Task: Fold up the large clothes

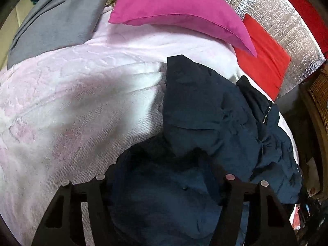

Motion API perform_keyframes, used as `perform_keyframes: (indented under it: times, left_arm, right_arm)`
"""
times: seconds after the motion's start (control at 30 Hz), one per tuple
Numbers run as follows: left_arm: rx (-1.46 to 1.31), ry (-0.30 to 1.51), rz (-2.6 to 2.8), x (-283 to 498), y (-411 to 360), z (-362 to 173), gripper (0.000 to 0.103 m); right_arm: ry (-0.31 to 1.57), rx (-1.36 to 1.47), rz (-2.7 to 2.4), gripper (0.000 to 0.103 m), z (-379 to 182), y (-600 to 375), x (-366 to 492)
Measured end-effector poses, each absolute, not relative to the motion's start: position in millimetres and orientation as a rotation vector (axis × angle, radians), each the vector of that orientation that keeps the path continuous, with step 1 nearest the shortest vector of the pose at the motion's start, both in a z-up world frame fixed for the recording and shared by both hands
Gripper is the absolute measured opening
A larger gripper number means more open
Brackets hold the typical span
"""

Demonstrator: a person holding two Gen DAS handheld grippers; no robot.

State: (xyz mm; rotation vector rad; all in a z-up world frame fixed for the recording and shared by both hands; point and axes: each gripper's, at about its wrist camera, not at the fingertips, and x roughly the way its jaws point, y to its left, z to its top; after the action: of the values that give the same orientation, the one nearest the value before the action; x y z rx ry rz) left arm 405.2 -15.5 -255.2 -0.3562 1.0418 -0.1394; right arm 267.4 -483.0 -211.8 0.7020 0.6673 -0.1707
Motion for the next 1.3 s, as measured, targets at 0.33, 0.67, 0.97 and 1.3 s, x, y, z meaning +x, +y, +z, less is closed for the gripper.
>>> perform_keyframes:
  times: [0.33,0.67,0.97,1.3]
  left_arm:
    - [-0.372,1.028,-0.117,407.8,-4.3,-251.2,0.068]
    - [-0.409,1.019,-0.135,411.9,8.8,-253.2,0.068]
    - [-0.371,0.971,-0.174,412.6,0.2,-244.8,0.068]
    - [-0.341,0.974,-0.187,420.0,-14.1,-258.8,0.060]
  right_arm:
    - [0.777,0.771,-0.130,0.025,-221.5,-498.9,276.7]
    - [0.770,0.974,0.005,0.029,-235.9,-535.3,264.4]
    - [0.650,0.989,0.026,0.085,-212.3,-557.5,234.6]
    - [0.771,1.012,-0.015,0.086,-263.6,-552.0,268.0]
